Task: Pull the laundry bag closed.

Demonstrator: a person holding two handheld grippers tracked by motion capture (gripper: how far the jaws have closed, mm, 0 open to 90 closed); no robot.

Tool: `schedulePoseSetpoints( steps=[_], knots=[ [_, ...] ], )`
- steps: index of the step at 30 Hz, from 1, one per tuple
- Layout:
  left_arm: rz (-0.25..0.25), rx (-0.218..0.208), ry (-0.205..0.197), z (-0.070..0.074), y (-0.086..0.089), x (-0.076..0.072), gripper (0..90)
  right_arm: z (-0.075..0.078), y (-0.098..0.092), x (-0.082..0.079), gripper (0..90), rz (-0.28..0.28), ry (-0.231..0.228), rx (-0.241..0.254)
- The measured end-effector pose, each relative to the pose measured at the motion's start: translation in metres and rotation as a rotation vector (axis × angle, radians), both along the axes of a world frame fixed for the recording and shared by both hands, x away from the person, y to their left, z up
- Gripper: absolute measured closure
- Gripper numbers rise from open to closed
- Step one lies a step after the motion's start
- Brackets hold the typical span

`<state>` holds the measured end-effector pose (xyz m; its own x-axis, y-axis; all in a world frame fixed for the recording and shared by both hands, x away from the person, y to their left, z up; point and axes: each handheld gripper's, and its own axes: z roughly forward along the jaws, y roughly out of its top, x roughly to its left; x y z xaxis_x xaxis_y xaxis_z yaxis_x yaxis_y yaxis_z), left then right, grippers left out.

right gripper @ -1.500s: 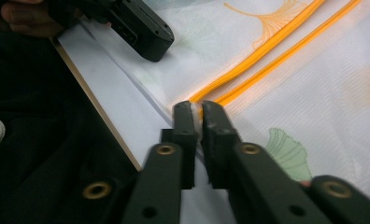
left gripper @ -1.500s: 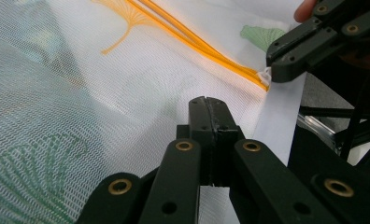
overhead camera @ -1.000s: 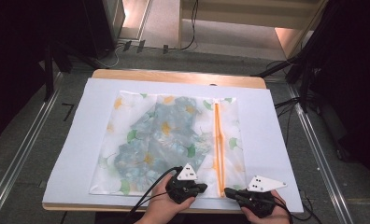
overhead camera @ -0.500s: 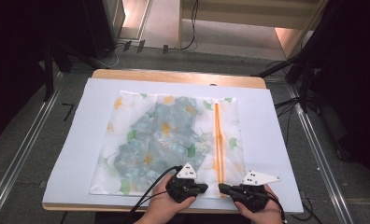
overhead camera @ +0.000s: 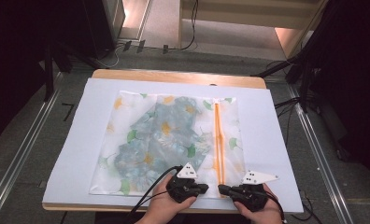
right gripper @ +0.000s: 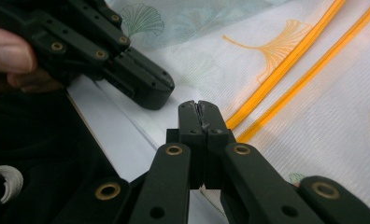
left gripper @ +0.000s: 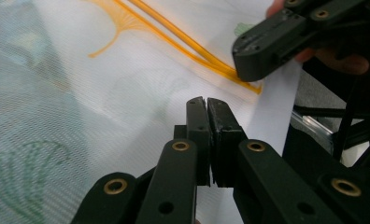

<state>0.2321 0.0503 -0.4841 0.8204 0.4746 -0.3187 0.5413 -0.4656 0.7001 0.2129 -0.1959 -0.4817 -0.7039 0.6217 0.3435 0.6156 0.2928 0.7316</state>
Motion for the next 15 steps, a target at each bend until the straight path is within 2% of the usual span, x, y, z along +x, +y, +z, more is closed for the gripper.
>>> schedulePoseSetpoints(
  steps=[1,3,5,7,13,15],
  knots=[
    [-0.004,0.005,-0.009,0.0007,-0.0017,-0.0016,89.3,-0.0001,0.0,0.0006,90.0,-0.004,0.004,0.002],
    [-0.014,-0.018,-0.009,0.0014,-0.0049,-0.004,89.4,-0.0006,-0.0009,0.0021,90.0,-0.015,0.021,0.011],
    [-0.018,-0.02,-0.005,0.0007,-0.0081,-0.0059,88.4,-0.0015,-0.0017,0.0041,90.0,-0.031,0.046,0.032],
    [-0.028,0.006,-0.01,-0.0002,-0.0099,-0.0066,89.8,-0.0012,-0.0014,0.0038,90.0,-0.035,0.044,0.026],
    [-0.025,-0.009,0.04,-0.0021,-0.0085,-0.0013,90.0,0.0001,-0.0007,0.0036,90.0,-0.036,0.042,0.02],
    [-0.024,-0.007,0.037,-0.0021,-0.0087,-0.0018,90.0,0.0004,0.0003,0.0043,90.0,-0.049,0.05,0.022]
  ],
)
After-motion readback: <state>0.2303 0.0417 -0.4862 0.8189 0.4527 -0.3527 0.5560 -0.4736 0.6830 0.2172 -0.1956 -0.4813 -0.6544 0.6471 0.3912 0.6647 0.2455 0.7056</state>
